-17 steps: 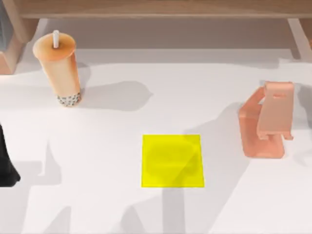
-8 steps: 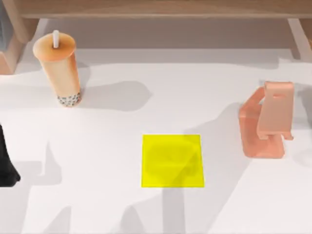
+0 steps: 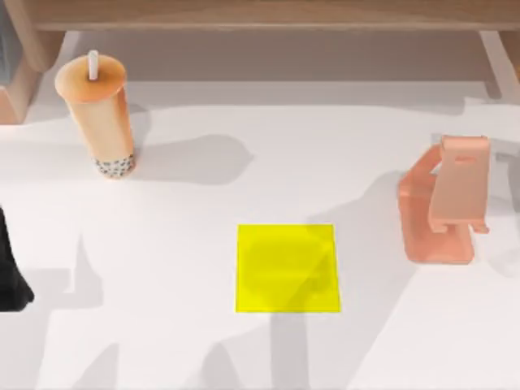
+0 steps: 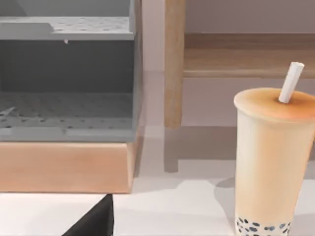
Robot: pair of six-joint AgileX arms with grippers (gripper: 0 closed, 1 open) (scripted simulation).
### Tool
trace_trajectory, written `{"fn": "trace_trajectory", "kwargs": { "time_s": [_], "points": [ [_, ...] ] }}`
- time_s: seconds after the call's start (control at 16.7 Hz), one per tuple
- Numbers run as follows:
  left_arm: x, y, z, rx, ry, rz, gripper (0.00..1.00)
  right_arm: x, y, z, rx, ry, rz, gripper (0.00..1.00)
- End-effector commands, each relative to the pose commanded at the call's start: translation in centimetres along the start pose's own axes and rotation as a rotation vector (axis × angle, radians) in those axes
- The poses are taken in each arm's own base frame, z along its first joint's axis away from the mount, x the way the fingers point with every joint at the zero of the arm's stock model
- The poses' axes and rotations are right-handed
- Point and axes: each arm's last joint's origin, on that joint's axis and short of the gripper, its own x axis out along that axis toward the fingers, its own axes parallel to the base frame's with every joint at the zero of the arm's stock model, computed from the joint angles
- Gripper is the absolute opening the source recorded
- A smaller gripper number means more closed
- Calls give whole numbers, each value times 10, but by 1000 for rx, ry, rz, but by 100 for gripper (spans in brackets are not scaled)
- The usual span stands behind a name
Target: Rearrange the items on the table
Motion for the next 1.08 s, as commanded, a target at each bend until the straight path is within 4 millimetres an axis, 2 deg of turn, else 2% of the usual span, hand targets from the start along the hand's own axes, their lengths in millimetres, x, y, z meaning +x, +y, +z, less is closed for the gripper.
{"fn": "trace_trajectory", "kwargs": {
  "time_s": [0.42,0.66,1.08],
  "points": [
    [0,0,0,0,0,0,100,0,0,0,0,0,0,0],
    [0,0,0,0,0,0,100,-14,-2,2,3,-11,-4,0],
    [0,0,0,0,0,0,100,-56,-1,5,2,-10,-5,0]
  ]
}}
